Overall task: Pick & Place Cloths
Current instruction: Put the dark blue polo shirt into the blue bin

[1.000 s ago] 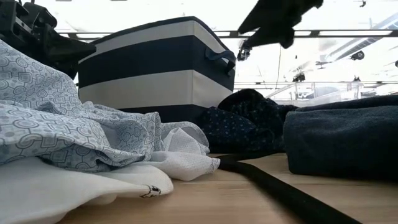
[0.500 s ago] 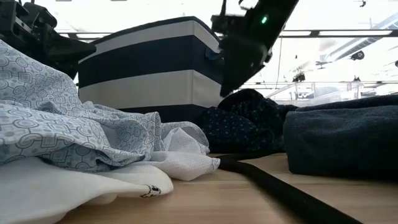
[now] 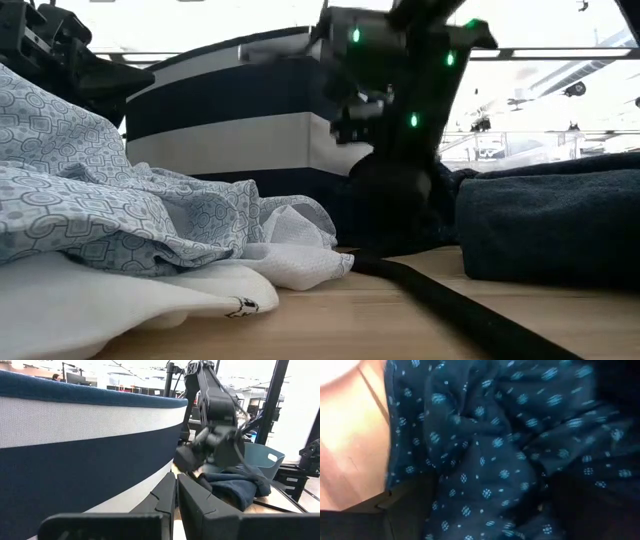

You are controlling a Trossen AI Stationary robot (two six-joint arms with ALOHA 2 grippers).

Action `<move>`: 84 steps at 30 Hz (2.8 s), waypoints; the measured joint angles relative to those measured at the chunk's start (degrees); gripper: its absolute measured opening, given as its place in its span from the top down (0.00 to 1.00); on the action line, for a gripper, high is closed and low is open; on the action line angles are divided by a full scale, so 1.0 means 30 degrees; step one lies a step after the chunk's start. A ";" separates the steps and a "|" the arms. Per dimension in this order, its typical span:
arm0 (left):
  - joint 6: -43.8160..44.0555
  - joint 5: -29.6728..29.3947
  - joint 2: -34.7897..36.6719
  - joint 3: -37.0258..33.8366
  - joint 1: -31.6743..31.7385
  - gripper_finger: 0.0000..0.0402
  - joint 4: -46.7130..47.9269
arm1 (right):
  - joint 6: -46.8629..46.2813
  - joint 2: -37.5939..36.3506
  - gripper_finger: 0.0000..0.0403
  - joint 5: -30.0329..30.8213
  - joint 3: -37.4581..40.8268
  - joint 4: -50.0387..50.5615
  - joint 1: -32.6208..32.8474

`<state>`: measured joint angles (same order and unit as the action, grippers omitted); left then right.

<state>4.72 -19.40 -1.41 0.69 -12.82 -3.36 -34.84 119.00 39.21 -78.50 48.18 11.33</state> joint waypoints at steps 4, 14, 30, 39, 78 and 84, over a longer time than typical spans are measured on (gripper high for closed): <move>-0.0004 0.0004 -0.0007 0.0000 0.0000 0.94 -0.0001 | -0.0459 0.1041 0.19 0.0578 -0.0080 -0.0045 -0.0460; -0.0002 0.0007 -0.0007 -0.0003 0.0007 0.94 0.0003 | -0.0578 0.1471 0.66 0.1380 0.0022 -0.0306 -0.0554; -0.0004 0.0000 -0.0015 -0.0003 0.0007 0.94 -0.0002 | -0.0365 0.0655 0.93 0.3473 -0.2714 0.3710 0.0912; 0.0000 0.0006 -0.0011 0.0000 0.0022 0.94 0.0000 | -0.1202 0.0589 0.93 0.5290 -0.7610 0.9932 0.1565; -0.0003 -0.0003 -0.0132 -0.0003 0.0007 0.94 -0.0004 | 0.8768 -0.3976 0.93 1.5777 -1.8542 0.8213 0.0599; 0.0000 0.0007 -0.0153 0.0000 0.0007 0.94 -0.0004 | 1.5436 -0.4088 0.93 1.5995 -1.8542 0.1222 -0.1046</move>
<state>4.72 -19.38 -1.87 0.69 -12.80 -3.38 11.47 106.74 87.20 -134.13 51.85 8.20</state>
